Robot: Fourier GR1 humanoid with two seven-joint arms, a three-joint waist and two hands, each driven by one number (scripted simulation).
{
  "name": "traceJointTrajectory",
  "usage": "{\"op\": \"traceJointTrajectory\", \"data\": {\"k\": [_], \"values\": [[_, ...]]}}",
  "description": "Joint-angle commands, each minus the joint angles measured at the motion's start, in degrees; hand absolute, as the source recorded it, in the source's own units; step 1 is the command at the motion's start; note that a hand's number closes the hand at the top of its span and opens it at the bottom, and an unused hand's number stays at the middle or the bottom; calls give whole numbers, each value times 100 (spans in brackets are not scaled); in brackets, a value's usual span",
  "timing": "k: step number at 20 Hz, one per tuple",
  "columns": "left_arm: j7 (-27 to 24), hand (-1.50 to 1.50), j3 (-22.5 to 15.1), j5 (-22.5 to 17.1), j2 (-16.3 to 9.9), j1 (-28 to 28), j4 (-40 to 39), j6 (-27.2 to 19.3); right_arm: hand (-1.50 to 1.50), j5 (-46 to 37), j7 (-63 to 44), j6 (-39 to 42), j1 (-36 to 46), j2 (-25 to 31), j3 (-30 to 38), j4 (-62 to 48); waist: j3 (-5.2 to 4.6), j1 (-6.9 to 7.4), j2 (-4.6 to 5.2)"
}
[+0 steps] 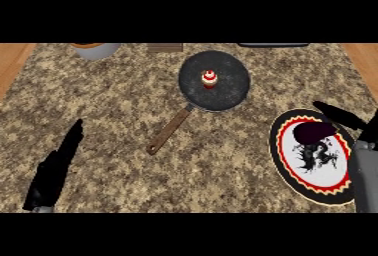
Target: Pick the cupcake from the plate and place it in the pan
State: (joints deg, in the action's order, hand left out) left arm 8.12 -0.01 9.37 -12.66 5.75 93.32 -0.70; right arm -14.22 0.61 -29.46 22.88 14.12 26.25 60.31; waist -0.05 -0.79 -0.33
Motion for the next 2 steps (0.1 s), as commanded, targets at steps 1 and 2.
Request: {"op": "traceJointTrajectory", "data": {"k": [1, 2], "values": [[58, 0, 212, -72, -71, -127, 1, 116, -150, 149, -545, 398, -931, 10, -235, 1292, 1, 30, 13], [-142, 0, -224, 296, 261, 322, 162, -134, -150, 309, -374, 564, -912, 219, -90, 1133, 3, 58, 19]]}}
